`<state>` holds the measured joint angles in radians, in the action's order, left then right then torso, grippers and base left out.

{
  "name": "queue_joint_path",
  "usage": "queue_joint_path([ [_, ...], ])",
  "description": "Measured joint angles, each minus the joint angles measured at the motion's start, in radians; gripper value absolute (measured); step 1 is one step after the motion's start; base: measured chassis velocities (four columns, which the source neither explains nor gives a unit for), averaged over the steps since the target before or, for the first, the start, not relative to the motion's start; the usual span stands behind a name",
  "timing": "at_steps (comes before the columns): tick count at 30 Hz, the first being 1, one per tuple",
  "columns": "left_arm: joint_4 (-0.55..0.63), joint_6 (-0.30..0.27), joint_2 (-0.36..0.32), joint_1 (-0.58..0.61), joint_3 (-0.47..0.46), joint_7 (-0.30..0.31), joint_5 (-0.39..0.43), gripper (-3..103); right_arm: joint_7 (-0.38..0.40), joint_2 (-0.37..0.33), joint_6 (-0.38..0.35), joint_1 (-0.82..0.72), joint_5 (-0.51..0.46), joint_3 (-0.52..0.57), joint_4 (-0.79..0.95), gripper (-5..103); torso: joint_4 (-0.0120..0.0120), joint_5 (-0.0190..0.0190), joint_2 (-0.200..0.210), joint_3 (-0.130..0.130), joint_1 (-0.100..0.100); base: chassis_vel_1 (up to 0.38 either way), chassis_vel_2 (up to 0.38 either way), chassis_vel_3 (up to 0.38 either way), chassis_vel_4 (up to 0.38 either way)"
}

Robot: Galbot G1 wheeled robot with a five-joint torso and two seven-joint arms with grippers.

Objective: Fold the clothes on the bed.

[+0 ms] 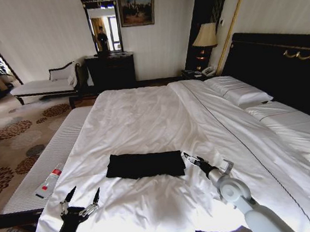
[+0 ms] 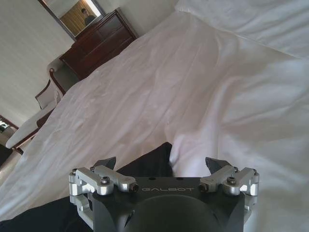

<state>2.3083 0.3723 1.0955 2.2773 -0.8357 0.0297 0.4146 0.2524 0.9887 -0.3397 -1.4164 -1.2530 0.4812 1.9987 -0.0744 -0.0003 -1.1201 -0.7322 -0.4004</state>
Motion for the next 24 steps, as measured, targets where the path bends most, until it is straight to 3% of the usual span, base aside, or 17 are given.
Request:
queue_joint_path([
  [3, 0.0, 0.0, -0.001, -0.001, 0.0, 0.0, 0.0, 100, -0.01, -0.001, -0.03, 0.006, -0.024, 0.006, -0.015, 100, 0.0001, 0.0001, 0.0, 0.0, 0.0, 0.0, 0.0, 0.0, 0.0],
  [6, -0.001, -0.002, -0.002, -0.004, 0.001, 0.0, 0.002, 100, -0.073, 0.001, -0.082, 0.044, -0.019, 0.003, -0.106, 100, 0.0002, 0.0002, 0.0, 0.0, 0.0, 0.0, 0.0, 0.0, 0.0],
  [12, -0.001, -0.005, -0.003, -0.007, 0.002, 0.002, 0.004, 100, -0.171, 0.006, -0.106, 0.081, 0.028, -0.037, -0.2, 100, 0.0, 0.0002, 0.0, 0.0, 0.0, 0.0, 0.0, 0.0, 0.0],
  [24, -0.002, -0.009, -0.004, -0.01, 0.002, 0.004, 0.007, 100, -0.197, 0.057, -0.112, 0.204, 0.018, -0.149, -0.275, 100, 0.0002, -0.0001, 0.0, 0.0, 0.0, 0.0, 0.0, 0.0, 0.0],
])
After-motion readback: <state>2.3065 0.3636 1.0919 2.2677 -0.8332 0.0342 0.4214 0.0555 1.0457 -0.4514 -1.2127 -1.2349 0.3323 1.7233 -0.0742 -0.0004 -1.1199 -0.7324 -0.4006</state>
